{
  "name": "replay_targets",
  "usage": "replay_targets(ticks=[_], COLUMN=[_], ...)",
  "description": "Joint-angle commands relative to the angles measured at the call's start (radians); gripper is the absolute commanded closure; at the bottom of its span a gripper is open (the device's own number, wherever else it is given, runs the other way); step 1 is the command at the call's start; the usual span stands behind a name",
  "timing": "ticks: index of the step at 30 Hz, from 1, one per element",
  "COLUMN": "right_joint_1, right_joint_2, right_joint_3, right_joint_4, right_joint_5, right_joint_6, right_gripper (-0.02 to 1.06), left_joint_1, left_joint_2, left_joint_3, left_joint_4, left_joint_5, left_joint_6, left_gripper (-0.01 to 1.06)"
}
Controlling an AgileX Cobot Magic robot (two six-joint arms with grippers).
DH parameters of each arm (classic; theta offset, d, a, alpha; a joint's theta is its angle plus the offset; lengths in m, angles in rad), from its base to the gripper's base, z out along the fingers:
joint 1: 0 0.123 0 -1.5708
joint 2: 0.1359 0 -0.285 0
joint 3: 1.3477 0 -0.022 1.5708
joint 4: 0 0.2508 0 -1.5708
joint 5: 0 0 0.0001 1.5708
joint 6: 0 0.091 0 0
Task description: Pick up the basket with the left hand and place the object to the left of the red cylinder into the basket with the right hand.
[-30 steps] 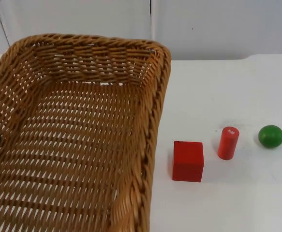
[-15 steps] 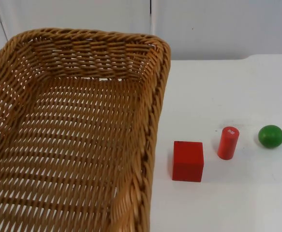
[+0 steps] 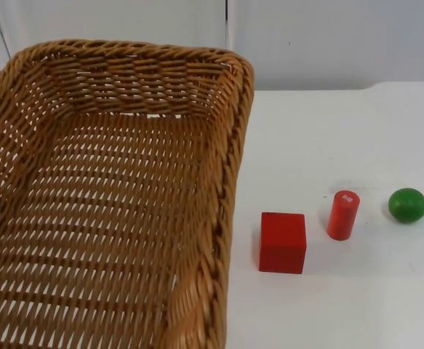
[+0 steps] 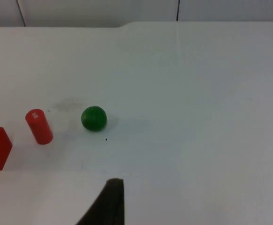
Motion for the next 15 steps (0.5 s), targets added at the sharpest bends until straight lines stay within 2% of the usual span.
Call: replay_targets(ticks=[1, 4, 9, 15], right_joint_1=[-0.005, -0.005, -0.005, -0.005], right_joint_2=[0.018, 0.051, 0.205, 0.348], right_joint_3=[-0.014, -0.024, -0.056, -0.101], right_joint_4=[-0.003, -0.003, 0.001, 0.001], right_joint_5=[-0.035, -0.06, -0.153, -0.214], right_joint_6=[-0.007, -0.022, -0.066, -0.068], right_gripper=[-0.01, -0.01, -0.01, -0.01], left_joint_1=[-0.004, -0.004, -0.004, -0.004], left_joint_2=[-0.012, -0.012, -0.012, -0.012], left_joint_3=[0.002, 0.002, 0.002, 0.002], left_joint_4=[-0.031, -0.031, -0.031, -0.033], left_joint_5=[-0.005, -0.005, -0.005, -0.005], left_joint_6=[-0.008, -0.008, -0.008, -0.008], left_gripper=[1.05, 1.05, 1.05, 1.05])
